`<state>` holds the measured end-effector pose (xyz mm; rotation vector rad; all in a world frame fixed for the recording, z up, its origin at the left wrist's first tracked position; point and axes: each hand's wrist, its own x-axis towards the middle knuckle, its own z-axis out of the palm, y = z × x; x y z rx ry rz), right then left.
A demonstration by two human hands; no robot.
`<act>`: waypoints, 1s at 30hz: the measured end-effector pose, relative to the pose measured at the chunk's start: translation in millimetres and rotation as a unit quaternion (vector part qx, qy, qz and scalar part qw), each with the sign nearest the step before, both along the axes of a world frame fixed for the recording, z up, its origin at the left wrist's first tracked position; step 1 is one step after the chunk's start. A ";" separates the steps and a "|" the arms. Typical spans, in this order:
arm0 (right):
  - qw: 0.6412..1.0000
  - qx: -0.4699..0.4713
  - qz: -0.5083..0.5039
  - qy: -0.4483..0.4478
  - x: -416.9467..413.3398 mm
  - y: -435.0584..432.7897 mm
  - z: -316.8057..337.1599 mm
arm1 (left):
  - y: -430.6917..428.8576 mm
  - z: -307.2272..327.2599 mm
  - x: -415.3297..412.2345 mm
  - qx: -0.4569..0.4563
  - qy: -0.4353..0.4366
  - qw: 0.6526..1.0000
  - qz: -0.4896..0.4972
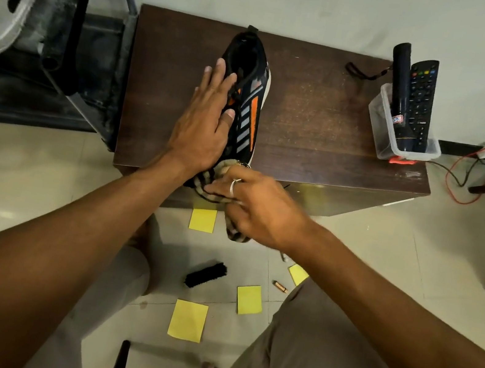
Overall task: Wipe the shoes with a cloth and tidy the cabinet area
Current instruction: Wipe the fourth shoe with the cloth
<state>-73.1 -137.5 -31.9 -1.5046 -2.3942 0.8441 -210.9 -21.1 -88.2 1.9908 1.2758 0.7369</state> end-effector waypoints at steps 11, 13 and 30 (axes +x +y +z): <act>0.992 0.069 -0.098 -0.028 10.2 21.4 -15.9 | -1.3 1.5 -2.0 0.000 -0.020 1.000 -0.010; 0.995 0.071 -0.065 -0.030 1.1 6.3 -16.3 | -1.1 1.8 -2.5 -0.001 -0.020 1.000 -0.011; 0.923 0.120 -0.345 0.120 26.1 125.8 -8.3 | 1.7 -0.3 -2.8 -0.004 -0.033 0.999 -0.015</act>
